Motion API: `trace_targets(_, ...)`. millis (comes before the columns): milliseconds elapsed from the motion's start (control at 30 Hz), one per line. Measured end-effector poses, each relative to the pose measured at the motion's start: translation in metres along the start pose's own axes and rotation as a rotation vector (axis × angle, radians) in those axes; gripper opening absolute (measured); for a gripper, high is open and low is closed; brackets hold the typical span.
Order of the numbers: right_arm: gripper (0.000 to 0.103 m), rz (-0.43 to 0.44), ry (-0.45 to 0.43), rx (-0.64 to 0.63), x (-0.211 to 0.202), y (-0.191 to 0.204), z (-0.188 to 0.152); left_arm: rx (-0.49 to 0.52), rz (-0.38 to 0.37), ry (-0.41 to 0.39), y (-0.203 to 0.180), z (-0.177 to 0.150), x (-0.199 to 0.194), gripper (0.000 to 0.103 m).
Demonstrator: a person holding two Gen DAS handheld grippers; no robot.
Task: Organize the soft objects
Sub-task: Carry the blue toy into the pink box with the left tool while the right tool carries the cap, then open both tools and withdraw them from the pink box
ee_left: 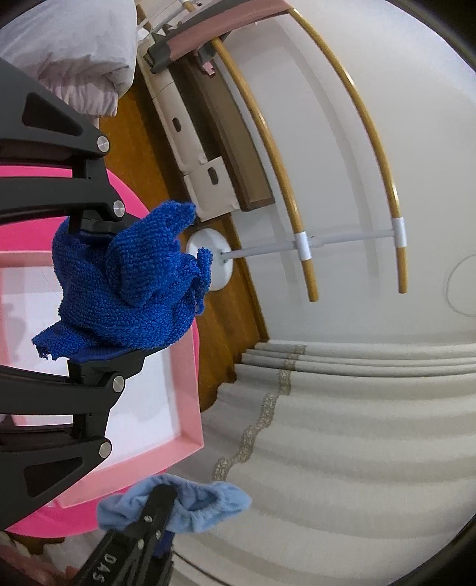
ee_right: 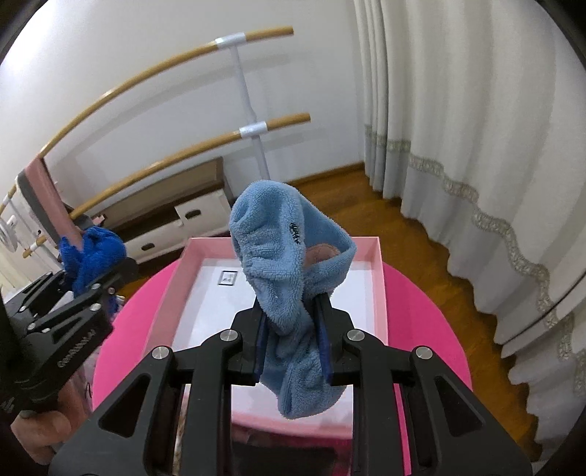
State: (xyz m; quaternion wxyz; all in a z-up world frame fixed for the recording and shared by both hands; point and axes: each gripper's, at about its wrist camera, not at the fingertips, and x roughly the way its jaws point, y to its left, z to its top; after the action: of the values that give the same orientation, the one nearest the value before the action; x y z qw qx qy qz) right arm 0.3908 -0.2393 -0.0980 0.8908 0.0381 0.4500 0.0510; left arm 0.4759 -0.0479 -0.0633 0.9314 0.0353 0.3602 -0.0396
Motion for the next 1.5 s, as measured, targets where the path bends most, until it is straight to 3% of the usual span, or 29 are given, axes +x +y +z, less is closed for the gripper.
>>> trace_targets(367, 0.022, 0.003, 0.135, 0.039, 0.063, -0.019, 0.015, 0.002, -0.084, 0.143, -0.009, 0.058, 0.092, 0.04)
trace_targets(733, 0.025, -0.002, 0.191, 0.057, 0.087, -0.025, 0.02, 0.0, -0.106, 0.205, 0.0, 0.1, 0.131, 0.043)
trace_targets(767, 0.027, 0.0, 0.192, 0.063, 0.088, -0.026, 0.02, 0.006, -0.105, 0.203, -0.003, 0.098, 0.128, 0.045)
trace_targets(800, 0.036, 0.002, 0.191, 0.072, 0.088, -0.026, 0.02, 0.012, -0.104, 0.204, -0.004, 0.097, 0.128, 0.047)
trace_targets(833, 0.045, 0.004, 0.187, 0.08, 0.089, -0.028, 0.021, 0.016, -0.101, 0.206, -0.005, 0.099, 0.131, 0.059)
trace_targets(867, 0.064, 0.004, 0.181, 0.087, 0.088, -0.027, 0.02, 0.018, -0.092, 0.202, -0.008, 0.097, 0.129, 0.07)
trace_targets(933, 0.065, -0.007, 0.167, 0.092, 0.086, -0.03, 0.019, 0.014, -0.05, 0.182, -0.005, 0.101, 0.129, 0.083)
trace_targets(1033, 0.083, -0.011, 0.148, 0.1, 0.083, -0.034, 0.019, -0.012, -0.056, 0.158, -0.001, 0.105, 0.123, 0.088)
trace_targets(1100, 0.102, -0.008, 0.137, 0.107, 0.081, -0.036, 0.019, -0.027, -0.052, 0.154, 0.005, 0.109, 0.121, 0.091)
trace_targets(1267, 0.103, -0.027, 0.13, 0.105, 0.073, -0.035, 0.02, -0.003, -0.017, 0.128, 0.006, 0.098, 0.106, 0.1)
trace_targets(1500, 0.103, -0.017, 0.099, 0.109, 0.05, -0.031, 0.016, 0.018, 0.01, 0.082, -0.012, 0.069, 0.069, 0.102)
